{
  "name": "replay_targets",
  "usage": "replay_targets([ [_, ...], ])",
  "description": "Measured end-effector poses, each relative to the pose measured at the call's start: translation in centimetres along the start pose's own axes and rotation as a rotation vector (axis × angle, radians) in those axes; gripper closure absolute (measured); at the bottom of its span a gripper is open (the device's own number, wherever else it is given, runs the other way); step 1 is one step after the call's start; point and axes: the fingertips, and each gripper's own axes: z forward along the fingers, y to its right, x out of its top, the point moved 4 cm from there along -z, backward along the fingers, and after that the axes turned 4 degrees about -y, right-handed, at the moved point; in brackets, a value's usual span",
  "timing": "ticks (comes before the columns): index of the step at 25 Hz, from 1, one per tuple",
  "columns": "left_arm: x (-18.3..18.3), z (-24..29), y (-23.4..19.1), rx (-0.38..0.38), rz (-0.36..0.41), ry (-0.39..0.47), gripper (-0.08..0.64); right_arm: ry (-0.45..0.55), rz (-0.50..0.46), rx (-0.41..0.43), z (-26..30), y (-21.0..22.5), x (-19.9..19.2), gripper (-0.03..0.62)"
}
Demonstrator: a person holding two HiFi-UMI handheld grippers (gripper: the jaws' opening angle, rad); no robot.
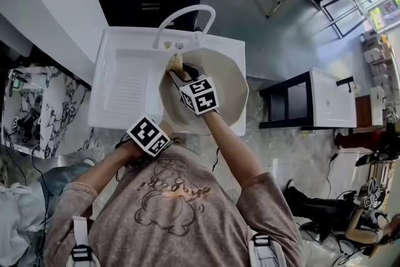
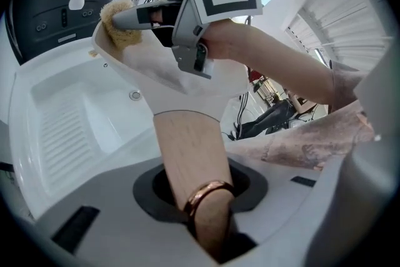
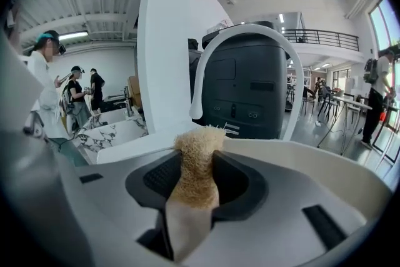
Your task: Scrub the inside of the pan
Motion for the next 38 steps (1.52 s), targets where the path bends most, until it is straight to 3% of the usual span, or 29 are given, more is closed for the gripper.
replay_targets([
  [7,0.0,0.1,0.2,-0.003,-0.003,-0.011,0.434,-0.086,-0.190,-0.060,-0.4,2.2,-0.5,0.420],
  [22,-0.6,0.5,0.1,-0.004,-0.018,-0.028,0.431,-0.289,-0.183,-0.201,-4.3,9.0,-3.5,0.422],
  [29,0.2,0.3,-0.9,0.036,-0.014,-0.001,0.430,-0.376,-0.108,-0.236,-6.0,10.2,-5.6,0.423],
  [33,0.1,0.6,-1.5,0.052,-0.035,-0.002,0.430,-0.457,-0.122,-0.216,-7.3,10.1,-6.1,0.423],
  [38,-0.3,0.6,-2.3,0.059,-0.070,0.006,0.430,-0.541,-0.116,-0.125,-9.8,9.9,-7.8,0.423],
])
